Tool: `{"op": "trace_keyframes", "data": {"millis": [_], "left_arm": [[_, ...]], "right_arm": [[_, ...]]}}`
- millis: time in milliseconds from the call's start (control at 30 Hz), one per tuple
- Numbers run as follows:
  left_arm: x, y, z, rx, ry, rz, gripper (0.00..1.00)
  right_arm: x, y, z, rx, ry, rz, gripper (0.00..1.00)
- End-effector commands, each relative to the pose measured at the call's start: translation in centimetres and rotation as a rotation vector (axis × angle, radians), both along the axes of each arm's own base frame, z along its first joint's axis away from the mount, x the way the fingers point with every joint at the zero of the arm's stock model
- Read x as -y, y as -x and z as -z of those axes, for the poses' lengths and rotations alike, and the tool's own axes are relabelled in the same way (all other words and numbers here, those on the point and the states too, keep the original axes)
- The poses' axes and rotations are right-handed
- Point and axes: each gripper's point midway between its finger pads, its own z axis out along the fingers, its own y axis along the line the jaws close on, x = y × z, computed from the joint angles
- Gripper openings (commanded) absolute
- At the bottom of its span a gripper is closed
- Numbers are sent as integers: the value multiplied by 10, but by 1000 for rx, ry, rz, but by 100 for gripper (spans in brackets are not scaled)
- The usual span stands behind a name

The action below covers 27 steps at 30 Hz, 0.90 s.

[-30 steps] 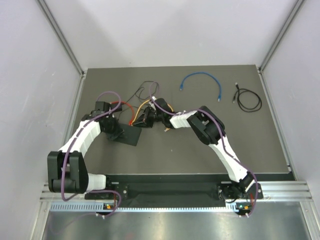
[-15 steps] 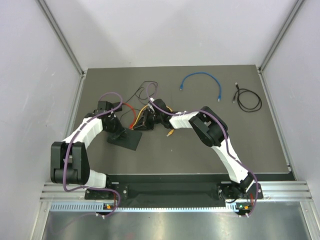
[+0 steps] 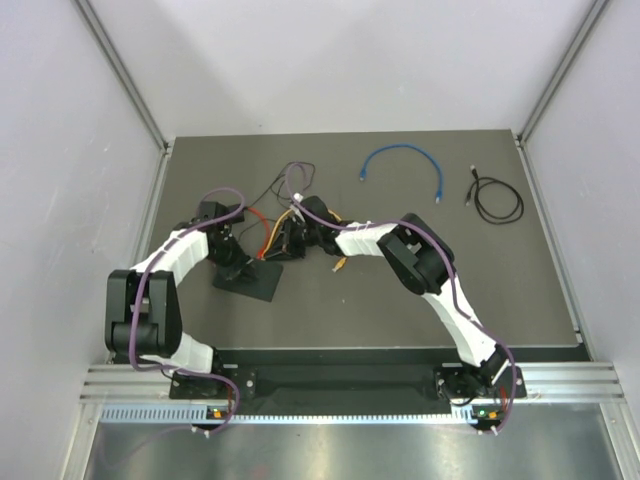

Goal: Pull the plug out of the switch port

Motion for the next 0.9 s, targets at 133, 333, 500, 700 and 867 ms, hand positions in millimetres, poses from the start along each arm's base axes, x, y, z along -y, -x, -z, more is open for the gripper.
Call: {"op": "trace_keyframes", "data": {"millis": [133,333,500,700,867], "left_arm": [[-25,43,35,-225,-148,-37,26],[-25,45,39,-238,-142,-37,26],[-26,45,40,-235,-149,-36,26],[-27,52,47,-264,-144,-38,26],[-26,58,57,-306,-139,-32,26]], "right_arm": [[2,-19,12,193,170,44,0],[-7,-5,2,-131,-81,97,0],[-5,-16,-6,-169,-104,113,0],[4,-24,12,-79,43,80,0],[22,-31,25,93,267,21,0]]}}
